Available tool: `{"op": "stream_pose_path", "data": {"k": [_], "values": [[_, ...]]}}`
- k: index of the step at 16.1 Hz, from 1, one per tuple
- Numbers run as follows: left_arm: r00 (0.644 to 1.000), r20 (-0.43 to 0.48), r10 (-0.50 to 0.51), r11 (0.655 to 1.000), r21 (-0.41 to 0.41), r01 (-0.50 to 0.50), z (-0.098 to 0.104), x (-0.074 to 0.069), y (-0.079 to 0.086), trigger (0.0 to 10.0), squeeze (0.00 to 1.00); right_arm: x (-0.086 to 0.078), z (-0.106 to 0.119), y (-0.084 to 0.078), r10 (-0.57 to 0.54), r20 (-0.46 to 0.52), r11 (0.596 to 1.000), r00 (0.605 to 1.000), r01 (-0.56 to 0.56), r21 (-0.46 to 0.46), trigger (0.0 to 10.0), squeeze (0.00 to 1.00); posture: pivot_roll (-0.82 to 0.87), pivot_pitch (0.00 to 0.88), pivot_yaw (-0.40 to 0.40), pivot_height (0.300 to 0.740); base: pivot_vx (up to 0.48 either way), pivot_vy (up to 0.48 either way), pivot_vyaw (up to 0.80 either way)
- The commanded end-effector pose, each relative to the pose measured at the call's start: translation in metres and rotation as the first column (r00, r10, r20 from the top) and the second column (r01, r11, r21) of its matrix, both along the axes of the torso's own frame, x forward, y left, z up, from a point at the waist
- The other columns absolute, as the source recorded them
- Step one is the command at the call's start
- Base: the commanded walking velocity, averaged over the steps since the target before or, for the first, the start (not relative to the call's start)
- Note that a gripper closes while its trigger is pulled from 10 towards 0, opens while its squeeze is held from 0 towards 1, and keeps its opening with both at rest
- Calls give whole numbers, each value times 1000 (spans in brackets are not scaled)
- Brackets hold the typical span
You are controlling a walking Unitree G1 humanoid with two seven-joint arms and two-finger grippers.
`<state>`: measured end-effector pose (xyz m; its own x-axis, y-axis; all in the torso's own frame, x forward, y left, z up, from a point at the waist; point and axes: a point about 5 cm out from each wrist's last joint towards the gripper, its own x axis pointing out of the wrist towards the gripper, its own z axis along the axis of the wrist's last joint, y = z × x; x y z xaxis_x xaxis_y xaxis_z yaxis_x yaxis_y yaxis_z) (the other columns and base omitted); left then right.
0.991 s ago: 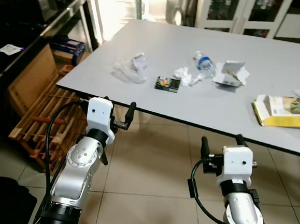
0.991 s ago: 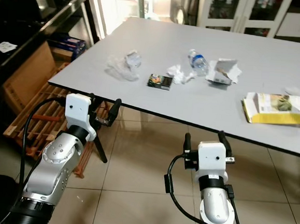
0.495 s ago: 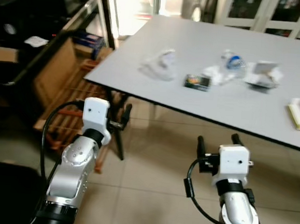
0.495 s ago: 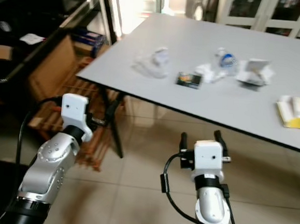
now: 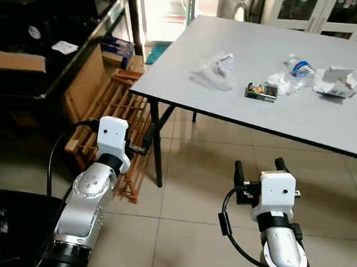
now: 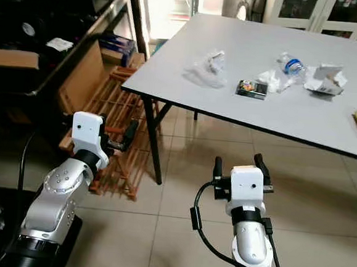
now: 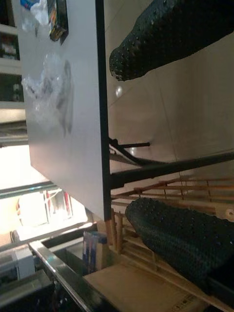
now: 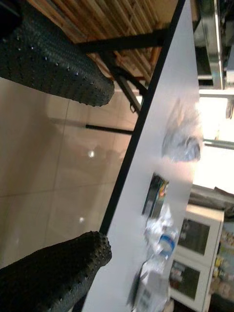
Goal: Picking trash to rubbish bin
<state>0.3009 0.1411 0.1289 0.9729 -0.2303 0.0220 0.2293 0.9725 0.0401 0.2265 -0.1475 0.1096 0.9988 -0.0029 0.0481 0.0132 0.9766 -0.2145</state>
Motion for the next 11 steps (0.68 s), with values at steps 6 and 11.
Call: {"op": "stream_pose_path", "data": {"k": [6, 11], "values": [[998, 29, -59, 998, -3, 59, 5, -1, -12, 10000, 0, 0, -4, -9, -22, -19, 999, 1000, 21, -25, 10000, 0, -115, 97, 71, 740, 99, 0, -800], [998, 27, -55, 998, -1, 55, 4, -2, -11, 10000, 0, -1, -4, -7, -8, -13, 999, 1000, 7, -32, 10000, 0, -116, 98, 72, 740, 469, 0, -104]]}}
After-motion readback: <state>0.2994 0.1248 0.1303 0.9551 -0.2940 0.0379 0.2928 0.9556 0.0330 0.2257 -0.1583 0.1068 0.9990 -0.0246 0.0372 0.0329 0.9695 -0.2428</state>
